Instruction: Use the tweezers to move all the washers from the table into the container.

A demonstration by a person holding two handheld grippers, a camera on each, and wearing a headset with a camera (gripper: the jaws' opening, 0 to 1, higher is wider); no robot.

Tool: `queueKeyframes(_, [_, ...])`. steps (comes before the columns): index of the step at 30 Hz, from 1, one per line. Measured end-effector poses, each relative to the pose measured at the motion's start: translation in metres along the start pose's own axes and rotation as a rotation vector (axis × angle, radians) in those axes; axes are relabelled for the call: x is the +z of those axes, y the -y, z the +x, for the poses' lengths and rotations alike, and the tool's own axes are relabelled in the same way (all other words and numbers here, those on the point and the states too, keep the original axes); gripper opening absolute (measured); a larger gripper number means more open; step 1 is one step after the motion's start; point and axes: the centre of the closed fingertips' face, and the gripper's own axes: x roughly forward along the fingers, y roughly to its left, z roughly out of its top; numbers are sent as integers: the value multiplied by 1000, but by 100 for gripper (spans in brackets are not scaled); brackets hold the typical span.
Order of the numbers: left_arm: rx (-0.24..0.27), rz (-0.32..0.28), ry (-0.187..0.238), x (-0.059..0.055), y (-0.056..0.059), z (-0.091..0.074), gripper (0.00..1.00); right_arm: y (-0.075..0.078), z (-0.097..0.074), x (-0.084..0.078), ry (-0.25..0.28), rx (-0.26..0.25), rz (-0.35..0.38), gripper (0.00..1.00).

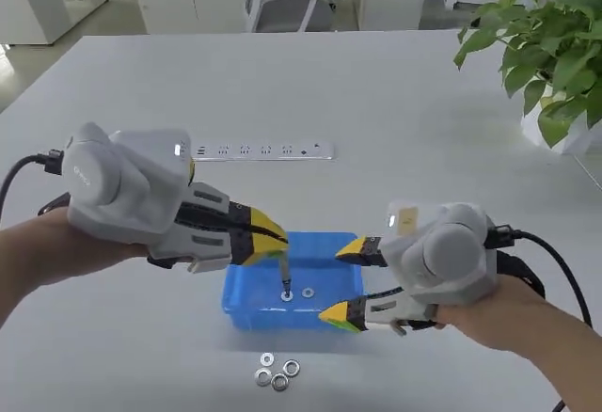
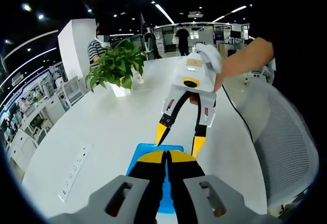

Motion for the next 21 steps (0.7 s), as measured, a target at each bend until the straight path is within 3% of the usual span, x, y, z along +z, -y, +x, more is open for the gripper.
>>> queueKeyframes(13, [-16, 15, -8, 5, 16, -7, 5, -10, -18, -10, 11, -69, 103, 63])
queueKeyframes(21, [-27, 16, -13, 4, 27, -8, 5, -18, -23, -15, 18, -76, 142, 70])
